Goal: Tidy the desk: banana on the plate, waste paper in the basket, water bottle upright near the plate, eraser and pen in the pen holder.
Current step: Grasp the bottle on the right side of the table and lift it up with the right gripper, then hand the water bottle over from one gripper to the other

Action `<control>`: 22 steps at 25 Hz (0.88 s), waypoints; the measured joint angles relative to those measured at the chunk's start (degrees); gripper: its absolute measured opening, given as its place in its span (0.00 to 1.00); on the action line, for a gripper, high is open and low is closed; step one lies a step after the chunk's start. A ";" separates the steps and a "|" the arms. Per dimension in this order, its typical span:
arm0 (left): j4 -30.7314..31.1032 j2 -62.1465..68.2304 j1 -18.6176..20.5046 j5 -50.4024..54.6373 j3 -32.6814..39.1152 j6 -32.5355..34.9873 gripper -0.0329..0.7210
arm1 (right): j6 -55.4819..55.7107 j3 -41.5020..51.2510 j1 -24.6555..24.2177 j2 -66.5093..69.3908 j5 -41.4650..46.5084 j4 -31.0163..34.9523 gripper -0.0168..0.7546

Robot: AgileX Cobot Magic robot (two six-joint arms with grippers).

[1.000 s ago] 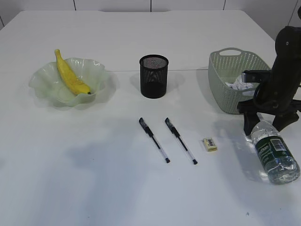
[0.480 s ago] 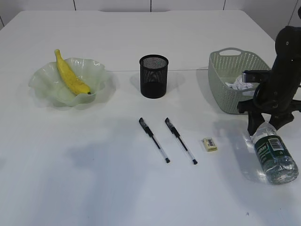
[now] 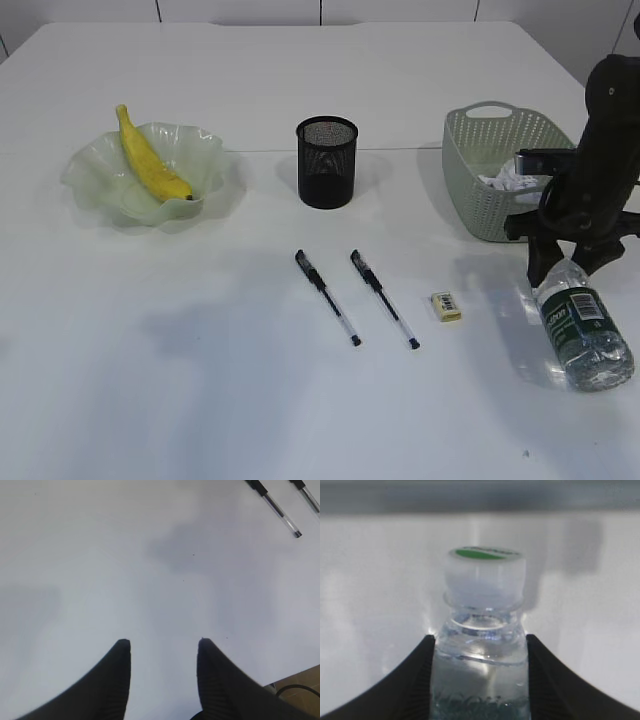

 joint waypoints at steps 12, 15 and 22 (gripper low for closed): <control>0.00 0.00 0.00 0.00 0.00 0.00 0.45 | -0.50 0.00 0.00 -8.90 4.28 0.00 0.50; 0.00 0.00 0.00 0.00 0.00 0.00 0.45 | -0.50 1.67 0.00 -11.45 4.50 0.09 0.50; 0.00 0.00 0.00 0.00 0.00 0.00 0.45 | -1.37 12.62 0.00 -22.05 3.00 0.45 0.49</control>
